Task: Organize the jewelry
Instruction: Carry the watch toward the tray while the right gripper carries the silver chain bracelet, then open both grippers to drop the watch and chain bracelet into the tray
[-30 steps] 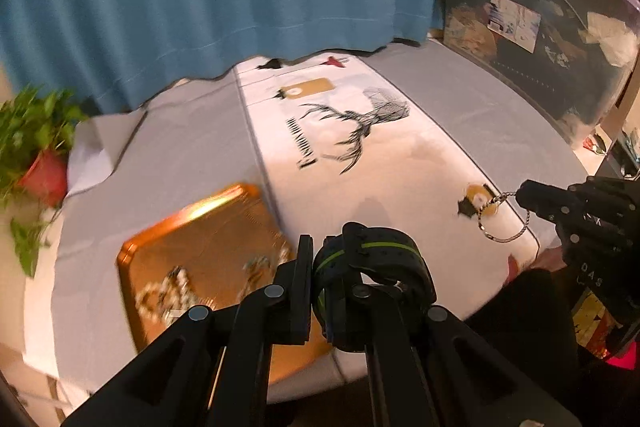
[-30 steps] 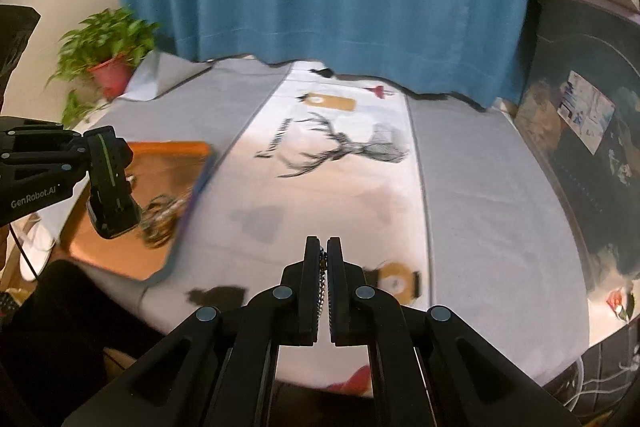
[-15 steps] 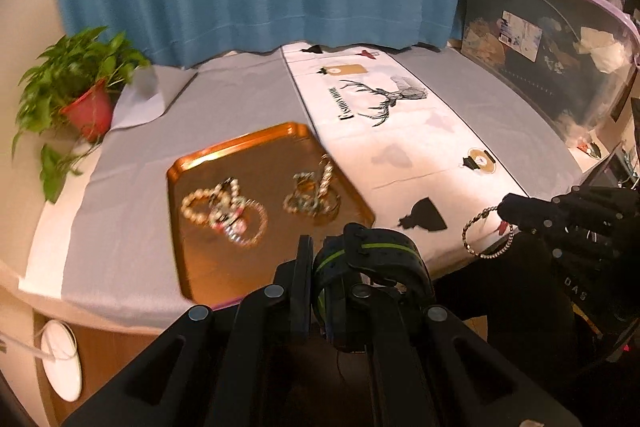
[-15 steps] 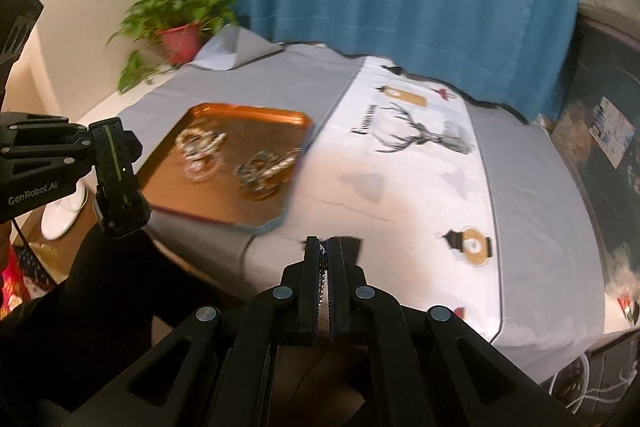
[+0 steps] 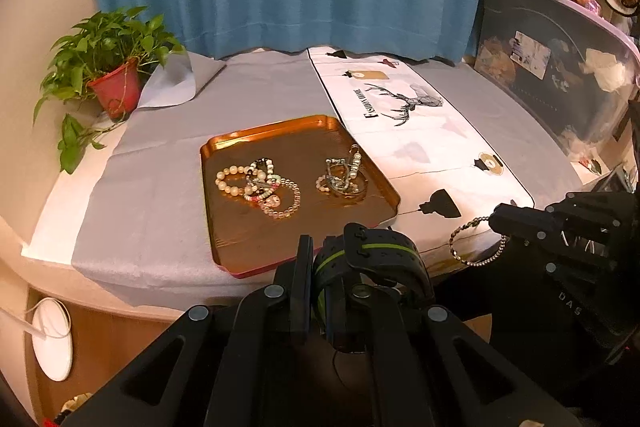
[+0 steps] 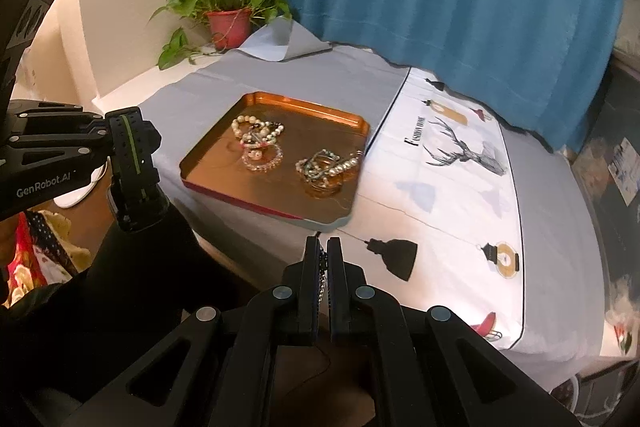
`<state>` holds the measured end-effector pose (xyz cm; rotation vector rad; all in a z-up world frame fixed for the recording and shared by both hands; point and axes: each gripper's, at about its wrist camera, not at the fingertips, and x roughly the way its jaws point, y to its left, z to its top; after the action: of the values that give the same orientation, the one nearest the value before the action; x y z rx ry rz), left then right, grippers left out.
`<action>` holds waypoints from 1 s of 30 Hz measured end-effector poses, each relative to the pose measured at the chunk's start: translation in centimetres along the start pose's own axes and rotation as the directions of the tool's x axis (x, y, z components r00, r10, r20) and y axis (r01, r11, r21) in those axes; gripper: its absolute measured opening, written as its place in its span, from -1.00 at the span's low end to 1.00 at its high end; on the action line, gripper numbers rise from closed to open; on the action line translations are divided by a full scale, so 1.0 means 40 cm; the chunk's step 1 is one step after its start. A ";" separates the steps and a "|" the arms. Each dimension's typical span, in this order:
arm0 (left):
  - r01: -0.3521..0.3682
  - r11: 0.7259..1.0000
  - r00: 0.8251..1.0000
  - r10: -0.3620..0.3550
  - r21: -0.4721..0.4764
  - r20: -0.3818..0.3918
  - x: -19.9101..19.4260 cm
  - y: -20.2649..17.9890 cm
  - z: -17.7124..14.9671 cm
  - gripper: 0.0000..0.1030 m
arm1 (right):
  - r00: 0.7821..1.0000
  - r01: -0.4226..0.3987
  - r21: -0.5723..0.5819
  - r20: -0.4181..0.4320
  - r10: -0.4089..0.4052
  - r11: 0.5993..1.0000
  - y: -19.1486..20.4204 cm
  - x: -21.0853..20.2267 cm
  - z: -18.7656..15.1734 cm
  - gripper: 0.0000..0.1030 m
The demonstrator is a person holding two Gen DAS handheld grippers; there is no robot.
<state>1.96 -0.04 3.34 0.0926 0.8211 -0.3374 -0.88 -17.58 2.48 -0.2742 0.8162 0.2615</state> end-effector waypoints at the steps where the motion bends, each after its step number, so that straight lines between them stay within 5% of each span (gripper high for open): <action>1: 0.001 1.000 1.000 -0.001 -0.002 0.000 0.000 0.003 0.000 -0.94 | 1.000 0.000 -0.002 -0.002 0.000 1.000 0.002 0.003 0.001 -0.93; 18: -0.024 0.997 1.000 0.025 -0.078 0.008 0.052 0.114 0.086 -0.94 | 0.999 -0.028 0.025 -0.038 0.029 0.999 -0.020 0.131 0.075 -0.93; 30: -0.066 0.996 0.995 0.060 -0.067 -0.085 0.253 0.159 0.168 -0.94 | 0.995 -0.083 0.038 -0.055 0.085 0.996 -0.056 0.333 0.192 -0.93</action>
<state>15.16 1.91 0.21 0.0675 0.9098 -0.2462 13.82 -15.45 -2.11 -0.2150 0.8889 0.3195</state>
